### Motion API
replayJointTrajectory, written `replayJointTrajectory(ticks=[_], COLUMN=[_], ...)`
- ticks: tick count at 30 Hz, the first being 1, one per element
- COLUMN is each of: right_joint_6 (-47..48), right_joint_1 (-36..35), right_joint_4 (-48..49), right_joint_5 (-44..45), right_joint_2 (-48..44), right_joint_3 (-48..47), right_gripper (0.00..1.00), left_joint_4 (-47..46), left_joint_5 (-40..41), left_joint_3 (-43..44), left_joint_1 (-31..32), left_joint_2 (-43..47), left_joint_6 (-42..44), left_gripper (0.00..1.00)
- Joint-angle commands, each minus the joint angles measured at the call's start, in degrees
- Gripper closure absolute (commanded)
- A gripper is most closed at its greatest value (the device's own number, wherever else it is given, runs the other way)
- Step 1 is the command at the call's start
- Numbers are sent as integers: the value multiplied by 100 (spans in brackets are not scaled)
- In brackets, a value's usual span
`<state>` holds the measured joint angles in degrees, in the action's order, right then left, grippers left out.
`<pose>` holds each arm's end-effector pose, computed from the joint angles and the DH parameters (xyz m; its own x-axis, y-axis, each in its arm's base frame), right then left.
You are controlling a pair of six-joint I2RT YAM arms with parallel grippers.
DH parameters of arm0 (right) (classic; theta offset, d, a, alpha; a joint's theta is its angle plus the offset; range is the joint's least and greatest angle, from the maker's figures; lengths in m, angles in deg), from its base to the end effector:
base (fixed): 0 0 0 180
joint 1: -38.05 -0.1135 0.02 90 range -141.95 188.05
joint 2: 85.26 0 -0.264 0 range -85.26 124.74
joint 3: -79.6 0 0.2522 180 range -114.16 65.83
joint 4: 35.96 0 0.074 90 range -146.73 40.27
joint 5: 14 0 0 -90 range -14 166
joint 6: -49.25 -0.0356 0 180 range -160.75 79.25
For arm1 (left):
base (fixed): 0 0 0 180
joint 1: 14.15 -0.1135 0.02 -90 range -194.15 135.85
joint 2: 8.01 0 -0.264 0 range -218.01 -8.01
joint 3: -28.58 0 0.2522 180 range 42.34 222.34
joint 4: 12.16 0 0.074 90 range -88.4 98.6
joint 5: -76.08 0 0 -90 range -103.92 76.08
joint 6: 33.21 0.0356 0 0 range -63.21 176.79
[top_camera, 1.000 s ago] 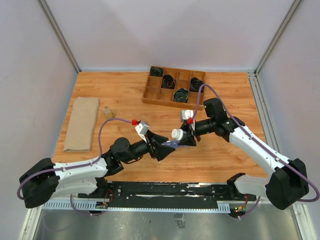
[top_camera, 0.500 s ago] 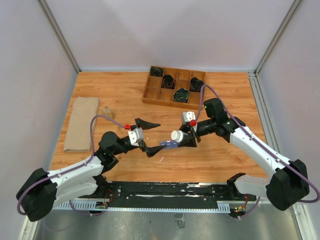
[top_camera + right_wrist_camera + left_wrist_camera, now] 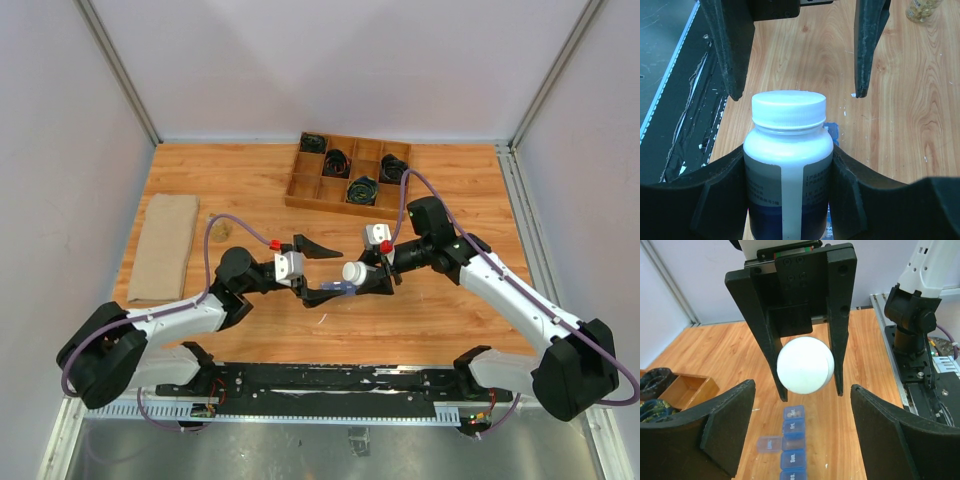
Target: Sort the pills into containers
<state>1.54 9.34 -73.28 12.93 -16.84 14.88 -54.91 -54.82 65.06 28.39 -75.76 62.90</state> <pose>0.1975 0.1444 0.2836 0.1175 -0.2831 -0.9519 -0.9847 -0.1573 -0.0748 0.1570 -0.1757 0.2470 0.2505 -0.1207 -0.9606 0.9626 0.1367 0.2339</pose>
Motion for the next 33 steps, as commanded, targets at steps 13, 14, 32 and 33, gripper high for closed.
replayJointTrajectory(ticks=[13,14,32,33], right_joint_6=[79,84,70,74], right_joint_1=[85,85,85,85], right_joint_4=[-65,-62,-63,-64], right_joint_5=[-214,-209,-201,-204], right_joint_2=[-66,-66,-48,-48], right_joint_3=[-98,-98,-103,-111], right_gripper=[99,99,99,99], left_joint_4=[-773,-777,-809,-807], left_joint_5=[-337,-327,-275,-266], left_joint_3=[425,438,487,488], left_joint_1=[-27,-27,-14,-10], left_joint_2=[-540,-558,-636,-641], left_joint_6=[-574,-584,-717,-726], left_gripper=[29,30,37,37])
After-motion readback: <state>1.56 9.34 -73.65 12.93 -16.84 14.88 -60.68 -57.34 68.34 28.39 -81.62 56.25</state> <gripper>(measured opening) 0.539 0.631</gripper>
